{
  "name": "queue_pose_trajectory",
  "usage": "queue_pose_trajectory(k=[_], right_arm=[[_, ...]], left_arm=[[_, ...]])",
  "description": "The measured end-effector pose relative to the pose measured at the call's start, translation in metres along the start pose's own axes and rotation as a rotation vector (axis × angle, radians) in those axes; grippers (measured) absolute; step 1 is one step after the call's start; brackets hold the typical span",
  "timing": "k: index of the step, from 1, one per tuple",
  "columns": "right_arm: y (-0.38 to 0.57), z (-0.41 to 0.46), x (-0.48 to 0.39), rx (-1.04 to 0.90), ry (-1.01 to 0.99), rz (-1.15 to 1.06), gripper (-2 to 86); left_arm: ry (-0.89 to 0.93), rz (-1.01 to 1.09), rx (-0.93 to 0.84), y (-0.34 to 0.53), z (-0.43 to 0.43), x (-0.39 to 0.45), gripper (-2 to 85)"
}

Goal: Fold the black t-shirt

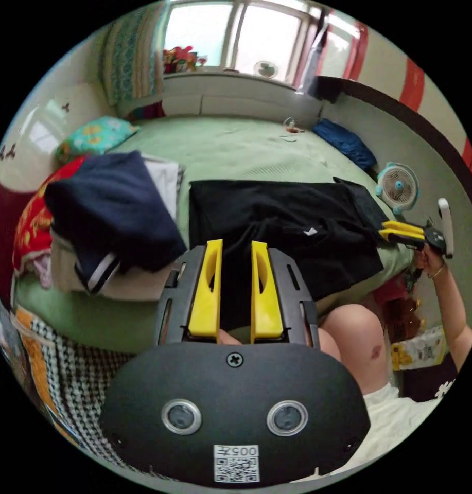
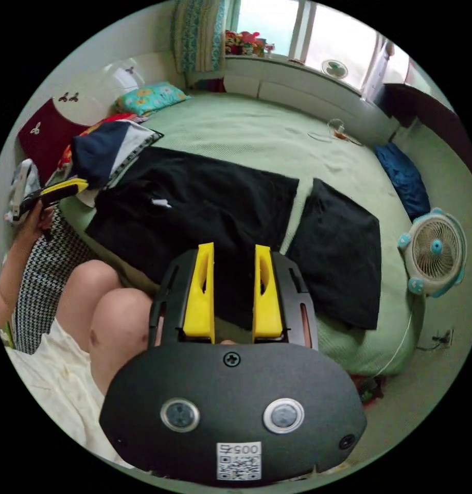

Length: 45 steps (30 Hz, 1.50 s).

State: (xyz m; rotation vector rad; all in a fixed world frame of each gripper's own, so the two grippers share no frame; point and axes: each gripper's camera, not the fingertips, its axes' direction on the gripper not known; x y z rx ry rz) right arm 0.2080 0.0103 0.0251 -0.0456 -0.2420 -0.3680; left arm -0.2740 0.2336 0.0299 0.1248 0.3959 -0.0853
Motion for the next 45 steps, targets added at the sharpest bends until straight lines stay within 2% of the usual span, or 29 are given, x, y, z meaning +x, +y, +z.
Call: queue_pose_trajectory(k=[5, 9, 11, 14, 18, 26, 31, 35, 40, 45], right_arm=[[-0.044, 0.049, -0.029, -0.109, -0.026, -0.142, 8.1], [-0.058, 0.096, -0.028, -0.227, -0.053, -0.115, 8.3], [-0.054, 0.103, -0.028, -0.224, -0.053, -0.109, 8.1], [-0.042, 0.095, -0.031, -0.160, -0.048, -0.133, 7.7], [-0.031, 0.067, -0.031, -0.088, -0.053, -0.090, -0.5], [0.036, -0.018, -0.057, 0.098, -0.104, -0.047, -1.6], [0.089, -0.017, -0.082, 0.030, -0.109, -0.055, -1.5], [0.118, 0.001, -0.095, -0.119, -0.057, -0.045, -0.9], [0.101, -0.039, -0.100, -0.032, -0.058, -0.096, 3.9], [0.034, -0.055, -0.128, 0.097, -0.146, -0.155, 7.5]], left_arm=[[0.025, 0.038, -0.112, -0.012, 0.053, 0.018, 10.2], [0.069, 0.005, -0.169, 0.001, 0.070, 0.017, 8.3], [0.064, 0.007, -0.143, 0.016, 0.066, 0.019, 6.8], [0.063, 0.032, -0.117, 0.031, 0.054, 0.023, 4.9], [0.072, 0.042, -0.082, 0.045, 0.027, 0.031, 1.7], [0.071, 0.085, -0.025, 0.110, -0.047, 0.053, 0.3], [0.068, 0.066, -0.129, 0.165, -0.045, 0.060, 0.2], [0.073, 0.014, -0.190, 0.199, -0.051, 0.055, -0.1], [0.033, -0.055, -0.090, 0.206, -0.090, 0.035, 0.2], [0.018, -0.161, 0.000, 0.204, -0.100, 0.007, 2.9]])
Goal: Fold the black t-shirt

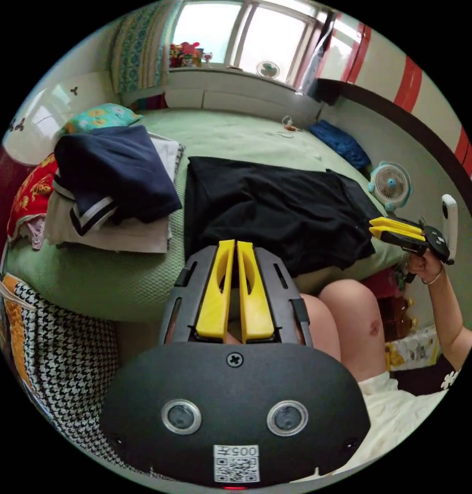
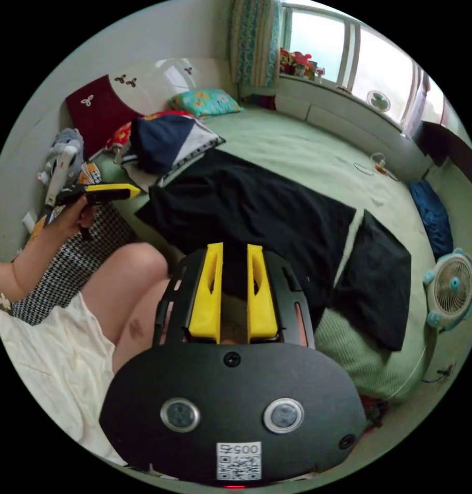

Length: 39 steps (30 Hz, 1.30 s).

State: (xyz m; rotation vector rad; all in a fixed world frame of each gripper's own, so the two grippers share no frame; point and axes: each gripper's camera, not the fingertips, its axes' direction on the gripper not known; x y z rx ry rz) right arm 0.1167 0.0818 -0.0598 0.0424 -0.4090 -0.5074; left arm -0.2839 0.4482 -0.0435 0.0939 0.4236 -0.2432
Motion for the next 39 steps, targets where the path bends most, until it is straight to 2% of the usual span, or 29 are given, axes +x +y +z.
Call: queue_pose_trajectory(k=[6, 12, 18, 21, 24, 28, 32, 35, 39], right_arm=[[-0.116, 0.065, -0.035, 0.016, -0.074, -0.062, 9.8], [-0.227, 0.157, -0.052, -0.074, -0.123, 0.004, 10.7], [-0.246, 0.248, -0.055, -0.227, -0.026, 0.146, 6.7], [-0.238, 0.238, -0.056, -0.136, -0.022, 0.119, 0.4], [-0.242, 0.212, -0.048, -0.034, -0.032, 0.142, -0.9], [-0.252, 0.213, -0.034, -0.055, -0.088, 0.209, -1.0], [-0.242, 0.264, -0.033, -0.208, -0.106, 0.268, 0.7], [-0.237, 0.255, -0.031, -0.182, -0.133, 0.267, 2.2], [-0.205, 0.186, -0.039, -0.046, -0.182, 0.088, 4.1]], left_arm=[[-0.032, -0.116, 0.072, 0.005, 0.005, -0.021, 7.2], [-0.027, -0.097, 0.005, 0.014, 0.030, -0.017, 7.0], [-0.006, -0.075, 0.032, 0.031, 0.039, -0.009, 4.6], [-0.038, -0.003, 0.055, 0.038, 0.035, 0.001, 3.3], [-0.040, 0.030, 0.084, 0.041, 0.026, 0.009, 2.5], [-0.126, 0.087, 0.058, 0.038, 0.032, 0.025, 2.6], [-0.082, 0.032, -0.049, 0.047, 0.064, 0.027, 4.1], [-0.077, -0.007, -0.048, 0.055, 0.059, 0.032, 4.8], [-0.113, -0.051, -0.076, 0.065, 0.051, 0.043, 2.8]])
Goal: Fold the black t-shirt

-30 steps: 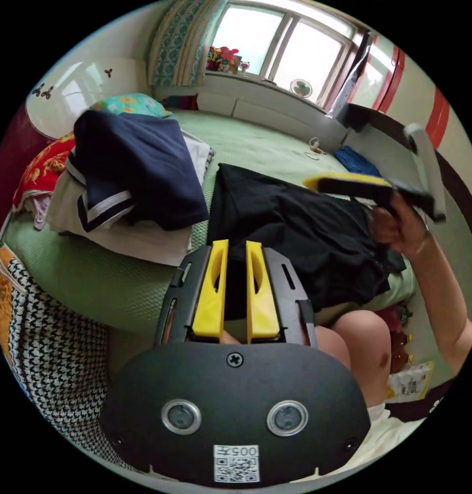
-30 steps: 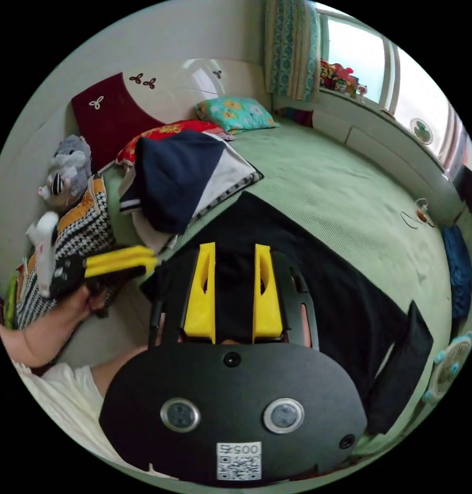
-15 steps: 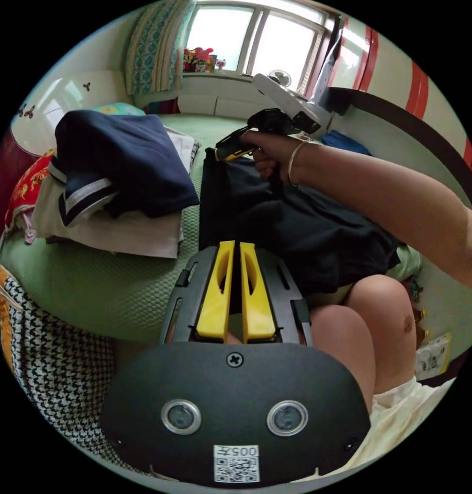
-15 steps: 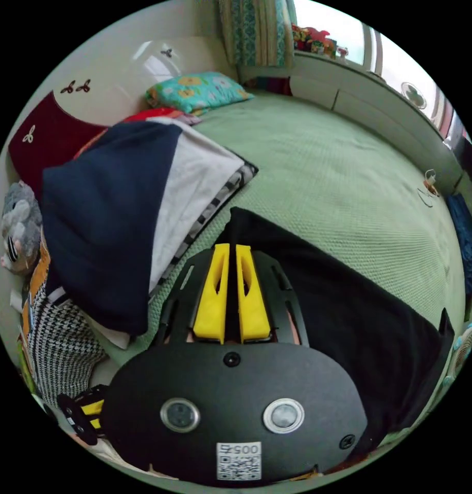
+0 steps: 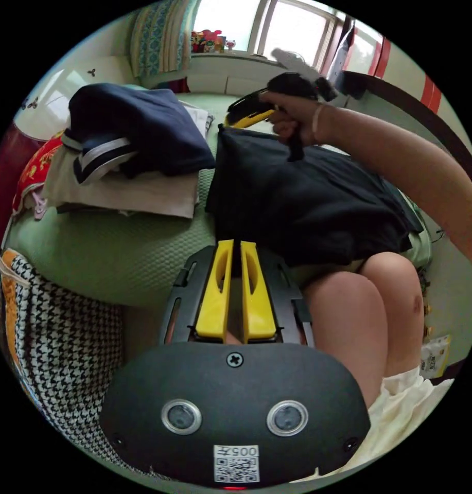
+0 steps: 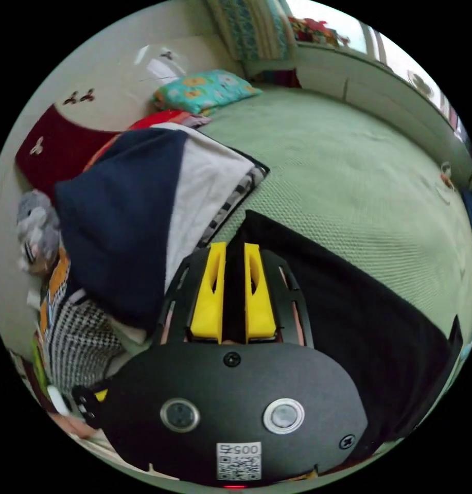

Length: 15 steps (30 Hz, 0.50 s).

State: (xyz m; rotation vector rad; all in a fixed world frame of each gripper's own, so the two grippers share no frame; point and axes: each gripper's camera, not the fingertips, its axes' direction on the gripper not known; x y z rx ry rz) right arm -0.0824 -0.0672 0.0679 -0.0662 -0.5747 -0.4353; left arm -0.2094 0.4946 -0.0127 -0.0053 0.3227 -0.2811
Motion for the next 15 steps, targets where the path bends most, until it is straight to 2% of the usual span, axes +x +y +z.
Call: queue_pose_trajectory(k=[5, 10, 15], right_arm=[[0.117, -0.096, -0.001, 0.134, 0.141, -0.117, 5.7], [0.249, -0.171, 0.057, 0.161, 0.263, 0.103, 7.1], [0.370, -0.211, 0.120, 0.095, 0.416, 0.348, 8.6]], left_arm=[[0.059, 0.084, 0.034, -0.015, -0.023, 0.061, -0.1], [0.192, 0.251, 0.090, -0.043, -0.036, 0.162, 1.1], [0.322, 0.414, 0.023, -0.057, -0.013, 0.282, 7.1]])
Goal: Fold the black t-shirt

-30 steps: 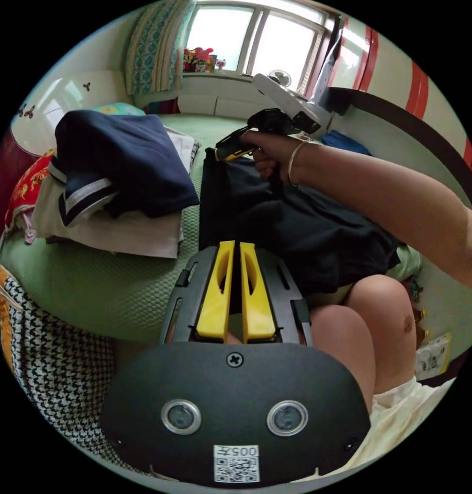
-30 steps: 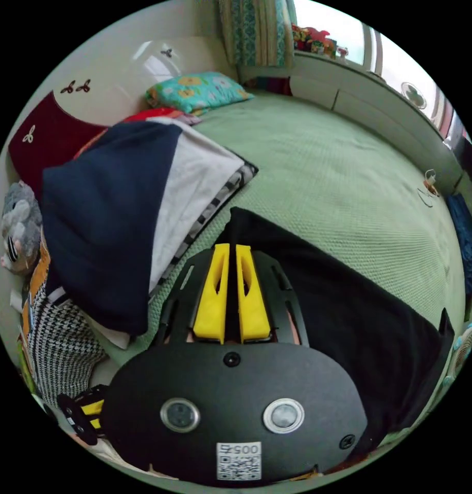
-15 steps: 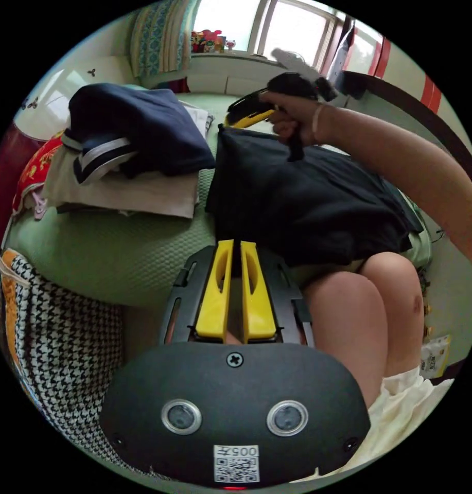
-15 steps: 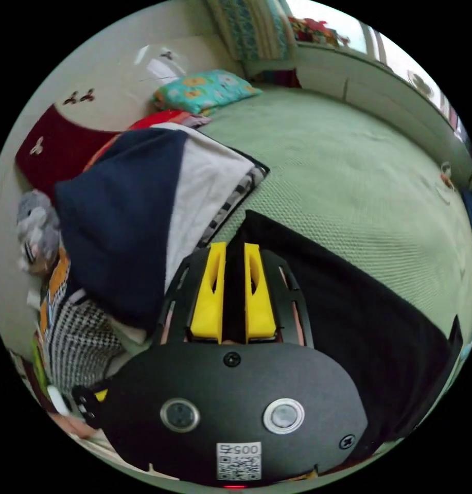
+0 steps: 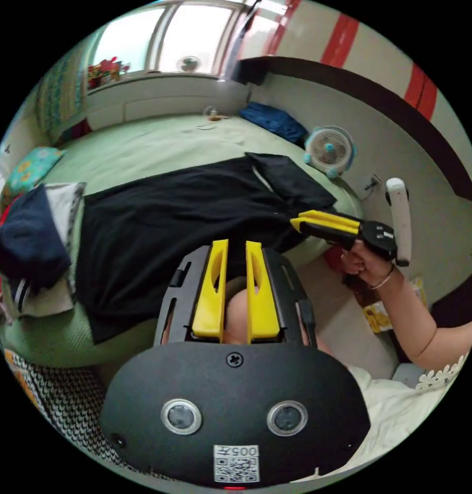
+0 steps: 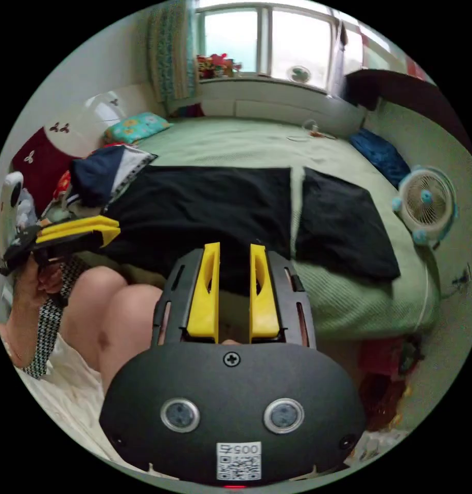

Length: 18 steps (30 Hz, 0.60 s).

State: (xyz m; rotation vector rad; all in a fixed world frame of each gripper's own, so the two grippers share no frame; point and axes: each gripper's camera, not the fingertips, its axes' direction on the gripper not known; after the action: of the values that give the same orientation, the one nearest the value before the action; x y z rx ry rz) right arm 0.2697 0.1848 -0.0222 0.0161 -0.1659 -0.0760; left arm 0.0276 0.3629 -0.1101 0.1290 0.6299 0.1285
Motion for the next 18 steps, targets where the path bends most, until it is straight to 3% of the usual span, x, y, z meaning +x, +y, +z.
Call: queue_pose_trajectory(k=[3, 11, 18], right_arm=[[0.027, -0.003, 0.035, -0.018, 0.046, 0.061, 8.7], [0.054, -0.003, 0.083, -0.002, -0.017, 0.151, 8.3], [0.034, 0.013, 0.097, -0.012, 0.016, 0.073, 7.9]], left_arm=[[0.067, 0.048, -0.055, -0.030, 0.042, 0.045, 8.1], [-0.004, 0.045, -0.183, -0.090, 0.139, 0.102, 7.8], [0.023, 0.018, -0.154, -0.093, 0.155, 0.116, 1.6]])
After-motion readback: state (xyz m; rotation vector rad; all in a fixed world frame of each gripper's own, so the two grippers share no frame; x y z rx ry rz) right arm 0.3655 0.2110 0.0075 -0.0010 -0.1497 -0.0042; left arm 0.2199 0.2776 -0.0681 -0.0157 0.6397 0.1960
